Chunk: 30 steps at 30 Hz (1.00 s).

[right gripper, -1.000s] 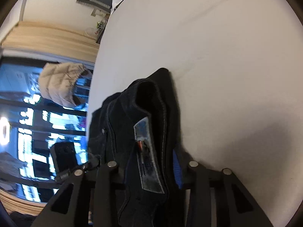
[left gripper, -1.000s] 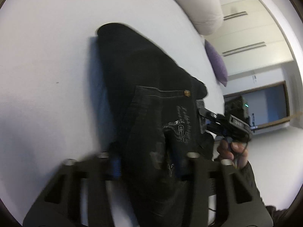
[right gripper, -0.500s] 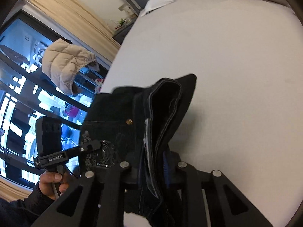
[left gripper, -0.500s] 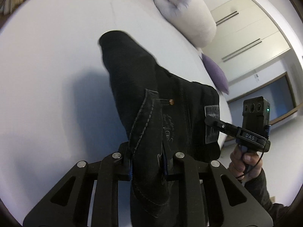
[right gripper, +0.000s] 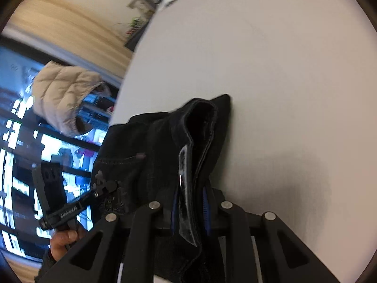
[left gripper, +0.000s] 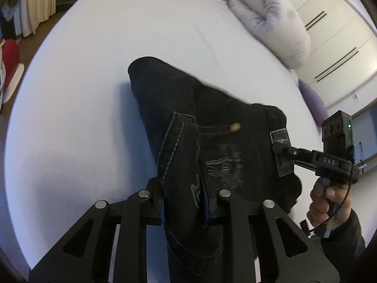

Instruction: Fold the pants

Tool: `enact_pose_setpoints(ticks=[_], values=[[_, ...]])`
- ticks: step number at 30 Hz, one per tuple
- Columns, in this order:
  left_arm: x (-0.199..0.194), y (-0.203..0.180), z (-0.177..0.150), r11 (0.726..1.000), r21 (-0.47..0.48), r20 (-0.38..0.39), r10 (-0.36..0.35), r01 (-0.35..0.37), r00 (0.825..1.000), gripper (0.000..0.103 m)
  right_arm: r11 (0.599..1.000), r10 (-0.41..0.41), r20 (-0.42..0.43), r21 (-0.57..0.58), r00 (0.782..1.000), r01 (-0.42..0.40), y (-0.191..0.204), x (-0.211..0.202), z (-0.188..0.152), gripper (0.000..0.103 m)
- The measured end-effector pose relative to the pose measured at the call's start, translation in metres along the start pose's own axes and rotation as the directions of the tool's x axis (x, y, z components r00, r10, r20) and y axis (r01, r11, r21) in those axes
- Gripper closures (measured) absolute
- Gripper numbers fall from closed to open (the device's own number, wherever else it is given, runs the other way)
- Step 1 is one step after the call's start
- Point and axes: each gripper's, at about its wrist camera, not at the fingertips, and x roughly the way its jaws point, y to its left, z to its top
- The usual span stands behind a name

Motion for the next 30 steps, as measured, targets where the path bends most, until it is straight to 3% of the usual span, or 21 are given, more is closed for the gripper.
enact_pose_setpoints(ticks=[1, 5, 7, 11, 13, 14, 16, 17, 19, 21, 22, 24, 25, 26, 27, 28, 30], values=[[0.004, 0.004, -0.001, 1.000, -0.006, 0.003, 0.002, -0.002, 1.000, 0.072, 1.000, 0.011, -0.004, 0.027, 1.000, -0.011, -0.009, 0.004, -0.002, 0.073], [0.010, 0.014, -0.005, 1.000, -0.012, 0.039, 0.012, -0.012, 0.999, 0.060, 0.992, 0.100, 0.048, 0.078, 0.994, -0.103, -0.030, 0.008, -0.012, 0.071], [0.008, 0.013, -0.004, 0.999, 0.019, 0.056, 0.048, -0.049, 0.997, 0.052, 0.988, 0.117, 0.067, 0.090, 0.991, -0.122, -0.029, 0.007, -0.013, 0.065], [-0.018, -0.013, -0.018, 0.982, 0.103, 0.141, 0.143, -0.158, 0.980, 0.049, 0.998, 0.006, 0.115, 0.066, 0.993, -0.013, -0.007, -0.011, -0.019, 0.049], [-0.041, -0.031, -0.025, 0.967, 0.133, 0.234, 0.182, -0.217, 0.955, 0.032, 0.999, -0.043, 0.180, 0.022, 0.983, 0.040, 0.007, -0.033, -0.030, 0.040], [-0.058, -0.040, -0.033, 0.957, 0.144, 0.297, 0.201, -0.251, 0.934, 0.026, 0.998, -0.059, 0.208, 0.001, 0.976, 0.060, 0.013, -0.043, -0.036, 0.038], [-0.088, -0.066, -0.049, 0.943, 0.165, 0.421, 0.197, -0.288, 0.885, 0.006, 0.991, -0.101, 0.280, -0.057, 0.955, 0.122, 0.031, -0.068, -0.053, 0.031], [-0.105, -0.077, -0.060, 0.934, 0.173, 0.485, 0.196, -0.313, 0.852, 0.000, 0.986, -0.112, 0.310, -0.081, 0.944, 0.144, 0.040, -0.078, -0.060, 0.029], [-0.134, -0.105, -0.083, 0.908, 0.193, 0.592, 0.195, -0.372, 0.782, 0.000, 0.972, -0.132, 0.379, -0.132, 0.916, 0.195, 0.059, -0.101, -0.075, 0.024], [-0.166, -0.123, -0.108, 0.890, 0.193, 0.666, 0.190, -0.413, 0.721, 0.000, 0.955, -0.142, 0.465, -0.170, 0.874, 0.245, 0.080, -0.128, -0.091, 0.018], [-0.184, -0.128, -0.119, 0.882, 0.186, 0.697, 0.192, -0.433, 0.691, 0.000, 0.946, -0.142, 0.517, -0.181, 0.844, 0.270, 0.091, -0.143, -0.100, 0.013], [-0.217, -0.148, -0.145, 0.851, 0.154, 0.765, 0.219, -0.501, 0.606, 0.000, 0.934, -0.116, 0.619, -0.198, 0.777, 0.298, 0.110, -0.174, -0.117, 0.004], [-0.231, -0.159, -0.151, 0.835, 0.127, 0.789, 0.242, -0.536, 0.565, 0.000, 0.930, -0.093, 0.674, -0.203, 0.733, 0.305, 0.117, -0.192, -0.127, 0.000], [-0.247, -0.171, -0.161, 0.815, 0.095, 0.817, 0.264, -0.571, 0.513, 0.000, 0.927, -0.061, 0.736, -0.208, 0.674, 0.311, 0.126, -0.213, -0.137, 0.000], [-0.262, -0.176, -0.169, 0.811, 0.089, 0.829, 0.262, -0.579, 0.494, 0.000, 0.925, -0.044, 0.769, -0.210, 0.638, 0.317, 0.130, -0.228, -0.142, 0.000], [-0.275, -0.183, -0.173, 0.812, 0.094, 0.841, 0.245, -0.576, 0.483, 0.000, 0.922, -0.027, 0.809, -0.207, 0.587, 0.328, 0.140, -0.246, -0.150, 0.000], [-0.299, -0.192, -0.185, 0.833, 0.089, 0.855, 0.217, -0.547, 0.470, 0.000, 0.921, -0.008, 0.849, -0.200, 0.528, 0.335, 0.151, -0.270, -0.160, 0.000]])
